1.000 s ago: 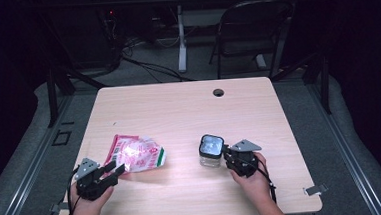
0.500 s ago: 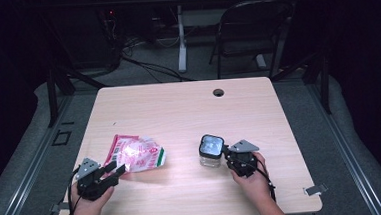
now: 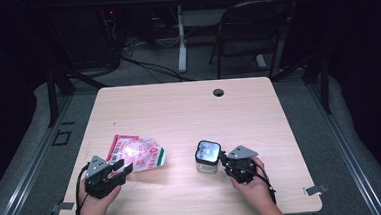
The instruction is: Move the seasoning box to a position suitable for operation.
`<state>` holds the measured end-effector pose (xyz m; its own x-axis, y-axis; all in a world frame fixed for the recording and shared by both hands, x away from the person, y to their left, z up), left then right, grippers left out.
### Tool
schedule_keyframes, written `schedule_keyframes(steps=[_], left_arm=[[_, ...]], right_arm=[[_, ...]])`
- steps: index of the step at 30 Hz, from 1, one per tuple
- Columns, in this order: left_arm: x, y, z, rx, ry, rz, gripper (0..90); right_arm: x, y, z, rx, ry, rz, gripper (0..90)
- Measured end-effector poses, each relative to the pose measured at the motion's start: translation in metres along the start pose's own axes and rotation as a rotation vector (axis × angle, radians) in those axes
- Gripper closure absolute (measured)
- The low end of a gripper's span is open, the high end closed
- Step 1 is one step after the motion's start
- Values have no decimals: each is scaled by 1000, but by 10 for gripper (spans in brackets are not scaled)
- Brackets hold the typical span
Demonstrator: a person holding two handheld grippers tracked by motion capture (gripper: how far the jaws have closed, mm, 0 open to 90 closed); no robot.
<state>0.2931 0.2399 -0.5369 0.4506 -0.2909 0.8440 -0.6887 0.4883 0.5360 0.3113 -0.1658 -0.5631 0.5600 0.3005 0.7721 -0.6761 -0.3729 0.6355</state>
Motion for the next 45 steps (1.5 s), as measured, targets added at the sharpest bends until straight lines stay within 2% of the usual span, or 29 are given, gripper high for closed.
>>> schedule_keyframes(steps=[3, 6, 17, 27, 30, 34, 40, 45], left_arm=[[1, -3, 4, -14, -9, 5, 583], [1, -5, 6, -22, -15, 1, 583], [0, -3, 3, -18, -7, -1, 583], [0, -3, 3, -13, -9, -2, 583], [0, -4, 3, -12, -9, 3, 583], [-1, -4, 2, -14, -4, 2, 581], [0, -3, 1, -13, -5, -12, 587], [0, -3, 1, -23, -4, -25, 589]], right_arm=[[-1, 1, -6, 46, 42, -5, 752], [-2, 2, -11, 86, 53, -4, 751], [-2, 2, -21, 136, 86, -11, 749], [-3, 3, -27, 182, 137, -15, 750], [-3, 3, -25, 181, 126, -16, 748], [-3, 2, -22, 212, 77, -18, 724], [-2, 5, -18, 235, 9, -27, 663], [-1, 12, -15, 230, -6, -38, 648]])
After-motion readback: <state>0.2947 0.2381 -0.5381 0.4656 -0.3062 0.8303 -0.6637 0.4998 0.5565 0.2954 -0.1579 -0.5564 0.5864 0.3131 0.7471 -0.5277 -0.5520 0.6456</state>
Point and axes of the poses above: each handheld gripper's, and its own axes: y roughly backward along the jaws, x roughly out of its top, z roughly to its right, the point moved 1 cm from there along -y, roughly forward along the jaws, and after that the axes turned 6 degrees about -y, right-handed, at the moved point
